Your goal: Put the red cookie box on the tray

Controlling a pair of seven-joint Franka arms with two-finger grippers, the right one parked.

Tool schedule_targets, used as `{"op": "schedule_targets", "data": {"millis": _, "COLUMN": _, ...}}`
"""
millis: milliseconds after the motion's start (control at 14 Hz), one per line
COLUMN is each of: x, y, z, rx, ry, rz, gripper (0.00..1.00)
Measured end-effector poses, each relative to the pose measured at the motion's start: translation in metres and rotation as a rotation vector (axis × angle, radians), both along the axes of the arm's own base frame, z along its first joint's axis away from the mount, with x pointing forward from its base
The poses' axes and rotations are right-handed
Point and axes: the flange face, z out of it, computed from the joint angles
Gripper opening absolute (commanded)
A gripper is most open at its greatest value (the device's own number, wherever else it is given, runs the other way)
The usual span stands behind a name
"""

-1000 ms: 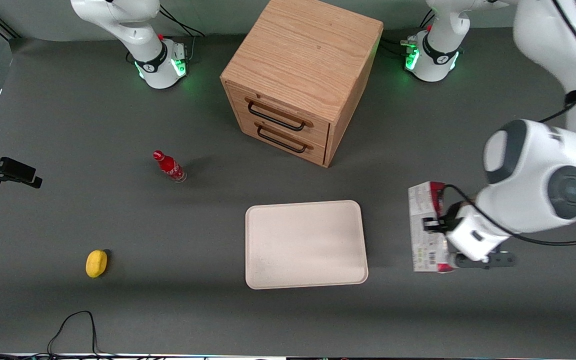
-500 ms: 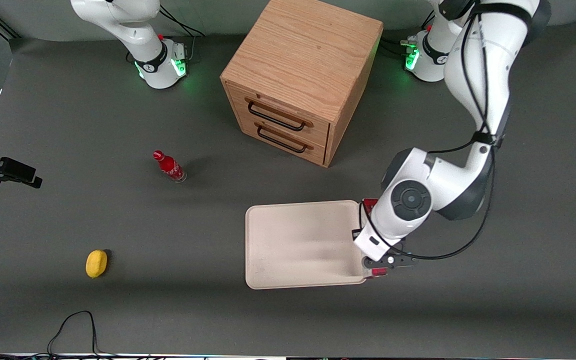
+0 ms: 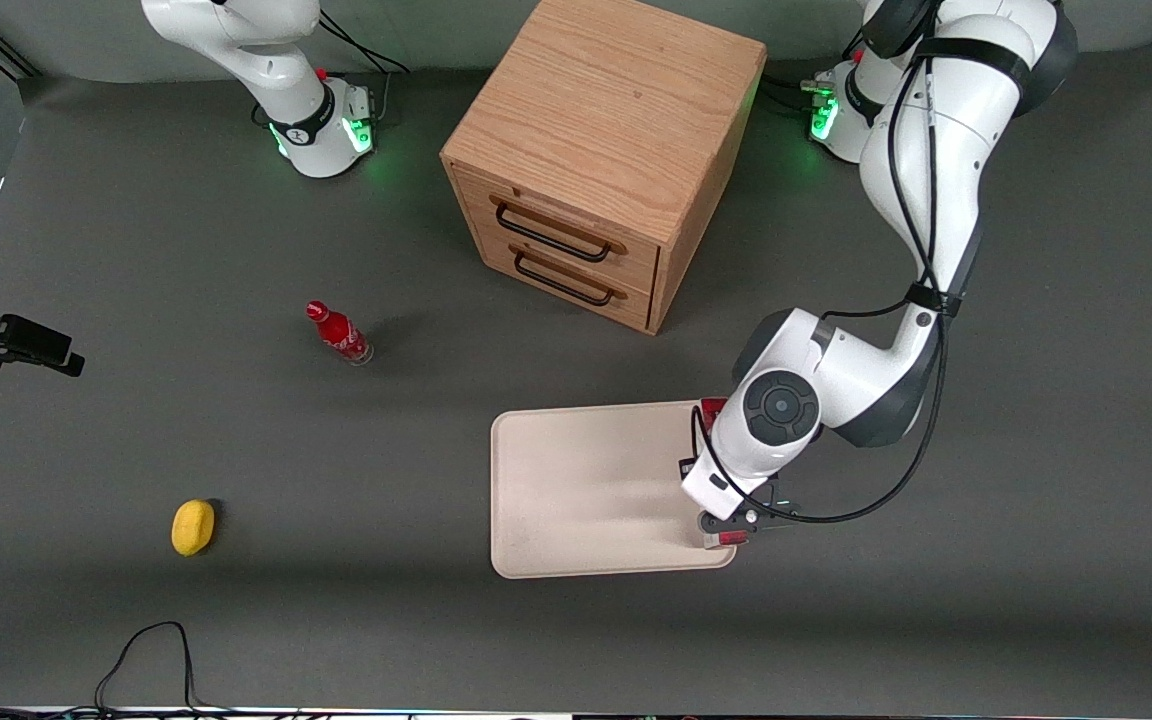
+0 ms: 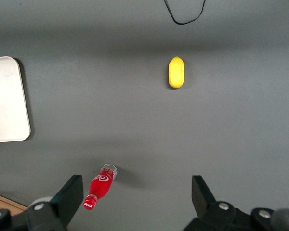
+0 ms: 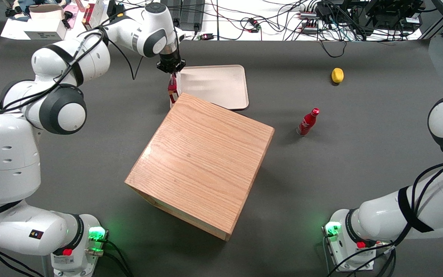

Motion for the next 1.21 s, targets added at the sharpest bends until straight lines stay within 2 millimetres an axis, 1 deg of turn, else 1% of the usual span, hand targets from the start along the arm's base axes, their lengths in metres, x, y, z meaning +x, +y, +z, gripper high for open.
{"op": "schedule_targets", "data": {"millis": 71, "x": 0.000, "y": -0.002, "z": -0.002, "rx": -0.003, "ry": -0.004, "rz": 0.001, "gripper": 0.12}}
{"op": "schedule_targets", "data": {"millis": 143, "x": 0.000, "y": -0.003, "z": -0.006, "rx": -0.005, "ry": -0.005, "rz": 0.002, "gripper": 0.33}}
{"op": "schedule_targets", "data": {"millis": 214, "x": 0.000, "y": -0.003, "z": -0.009, "rx": -0.004, "ry": -0.006, "rz": 0.002, "gripper": 0.82}}
{"op": "schedule_targets", "data": {"millis": 286, "x": 0.000, "y": -0.003, "z": -0.012, "rx": 0.003, "ry": -0.009, "rz": -0.003, "gripper": 1.00}}
{"op": "schedule_targets", "data": {"millis": 429, "x": 0.000, "y": -0.002, "z": -0.014, "rx": 0.035, "ry": -0.029, "rz": -0.022, "gripper": 1.00}}
{"op": "schedule_targets", "data": {"millis": 571, "x": 0.002, "y": -0.002, "z": -0.010, "rx": 0.042, "ry": -0.045, "rz": -0.027, "gripper": 1.00}}
{"op": "schedule_targets", "data": {"millis": 643, "x": 0.005, "y": 0.000, "z": -0.002, "rx": 0.040, "ry": -0.057, "rz": -0.024, "gripper": 1.00}}
{"op": "schedule_targets", "data": {"millis": 714, "x": 0.008, "y": 0.006, "z": 0.012, "rx": 0.038, "ry": -0.072, "rz": -0.014, "gripper": 1.00}}
{"op": "schedule_targets", "data": {"millis": 857, "x": 0.017, "y": 0.045, "z": 0.074, "rx": 0.025, "ry": -0.071, "rz": 0.027, "gripper": 1.00}}
{"op": "schedule_targets", "data": {"millis": 929, "x": 0.020, "y": 0.075, "z": 0.107, "rx": 0.021, "ry": -0.048, "rz": 0.032, "gripper": 1.00}}
{"op": "schedule_targets", "data": {"millis": 1000, "x": 0.020, "y": 0.112, "z": 0.141, "rx": 0.024, "ry": -0.030, "rz": 0.026, "gripper": 1.00}}
{"op": "schedule_targets", "data": {"millis": 1071, "x": 0.015, "y": 0.165, "z": 0.184, "rx": 0.036, "ry": -0.020, "rz": 0.007, "gripper": 1.00}}
{"op": "schedule_targets", "data": {"millis": 1143, "x": 0.007, "y": 0.201, "z": 0.212, "rx": 0.043, "ry": -0.024, "rz": -0.003, "gripper": 1.00}}
{"op": "schedule_targets", "data": {"millis": 1214, "x": -0.005, "y": 0.229, "z": 0.236, "rx": 0.051, "ry": -0.027, "rz": -0.005, "gripper": 1.00}}
